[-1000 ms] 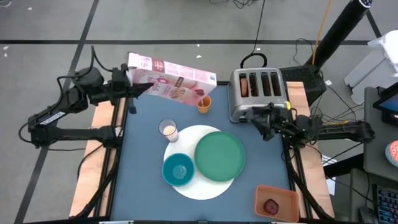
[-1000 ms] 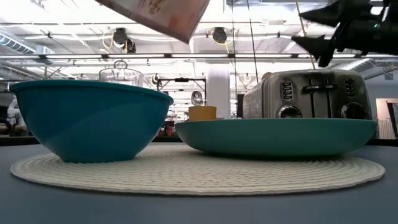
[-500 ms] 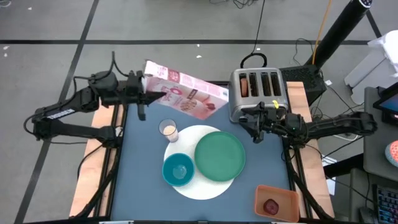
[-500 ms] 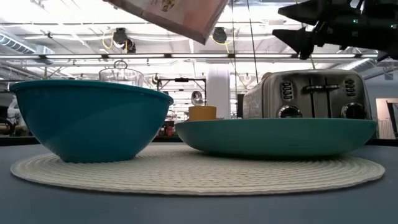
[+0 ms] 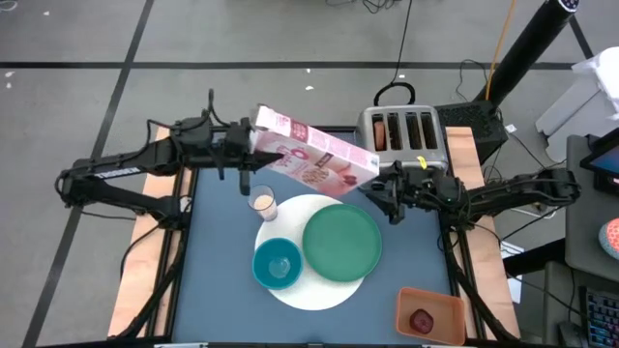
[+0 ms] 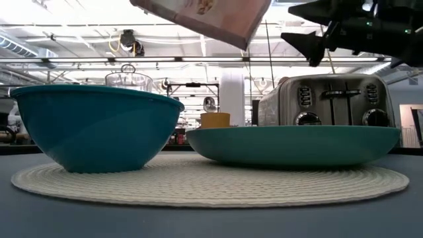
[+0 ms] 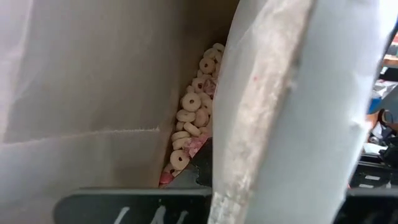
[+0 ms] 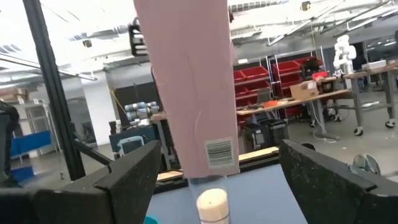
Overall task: Arrange a breakfast setting
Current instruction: Pour the cereal from the cereal box into the blue bowl
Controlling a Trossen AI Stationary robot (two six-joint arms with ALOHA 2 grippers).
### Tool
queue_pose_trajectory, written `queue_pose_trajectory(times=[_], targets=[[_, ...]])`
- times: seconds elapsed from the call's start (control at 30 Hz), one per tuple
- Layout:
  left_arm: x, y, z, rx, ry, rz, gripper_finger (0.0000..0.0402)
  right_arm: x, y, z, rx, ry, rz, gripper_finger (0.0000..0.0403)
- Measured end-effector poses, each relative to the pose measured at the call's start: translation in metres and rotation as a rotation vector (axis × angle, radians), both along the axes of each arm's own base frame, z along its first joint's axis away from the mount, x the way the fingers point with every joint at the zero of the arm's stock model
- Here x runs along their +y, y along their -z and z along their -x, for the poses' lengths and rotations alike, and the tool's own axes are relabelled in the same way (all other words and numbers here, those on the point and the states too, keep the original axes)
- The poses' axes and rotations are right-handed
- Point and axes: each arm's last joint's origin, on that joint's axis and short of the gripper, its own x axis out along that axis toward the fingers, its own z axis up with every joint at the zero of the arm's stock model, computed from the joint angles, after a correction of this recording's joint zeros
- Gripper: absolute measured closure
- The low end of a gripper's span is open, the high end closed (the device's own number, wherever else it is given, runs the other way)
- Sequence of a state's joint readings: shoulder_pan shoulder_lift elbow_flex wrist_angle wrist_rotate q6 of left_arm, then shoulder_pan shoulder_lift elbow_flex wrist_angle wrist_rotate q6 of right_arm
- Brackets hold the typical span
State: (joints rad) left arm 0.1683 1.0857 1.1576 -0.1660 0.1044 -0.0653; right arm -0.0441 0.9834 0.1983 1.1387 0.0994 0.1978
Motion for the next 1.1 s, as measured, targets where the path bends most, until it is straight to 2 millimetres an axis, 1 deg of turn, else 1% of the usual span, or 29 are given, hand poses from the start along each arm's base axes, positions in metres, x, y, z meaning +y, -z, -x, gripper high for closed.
queue_pose_trajectory(times=[0.07,0.23,0.4,0.7,0.83,0.97,1.1], targets=[[-0.001,0.002,-0.006,-0.003,0.007,0.000,0.0397,0.000,-0.003,-0.006,0.004,-0.012,0.003,0.0083],[-0.001,0.008,-0.017,0.007,0.015,0.003,0.0397,0.003,-0.010,-0.022,0.018,-0.107,0.057,0.0083],[0.000,0.009,-0.022,0.004,0.016,0.005,0.0397,0.002,-0.014,-0.033,0.022,-0.114,0.061,0.0083],[-0.005,0.009,-0.023,-0.001,0.032,0.004,0.0397,0.002,-0.016,-0.046,0.038,-0.116,0.061,0.0083],[-0.007,0.006,-0.023,-0.032,0.041,-0.004,0.0397,0.001,-0.020,-0.056,0.037,-0.117,0.065,0.0083],[-0.008,0.007,-0.023,-0.020,0.045,-0.002,0.0397,0.001,-0.022,-0.066,0.042,-0.117,0.065,0.0083],[-0.008,0.008,-0.023,-0.015,0.045,-0.001,0.0397,0.001,-0.022,-0.069,0.047,-0.112,0.085,0.0089]])
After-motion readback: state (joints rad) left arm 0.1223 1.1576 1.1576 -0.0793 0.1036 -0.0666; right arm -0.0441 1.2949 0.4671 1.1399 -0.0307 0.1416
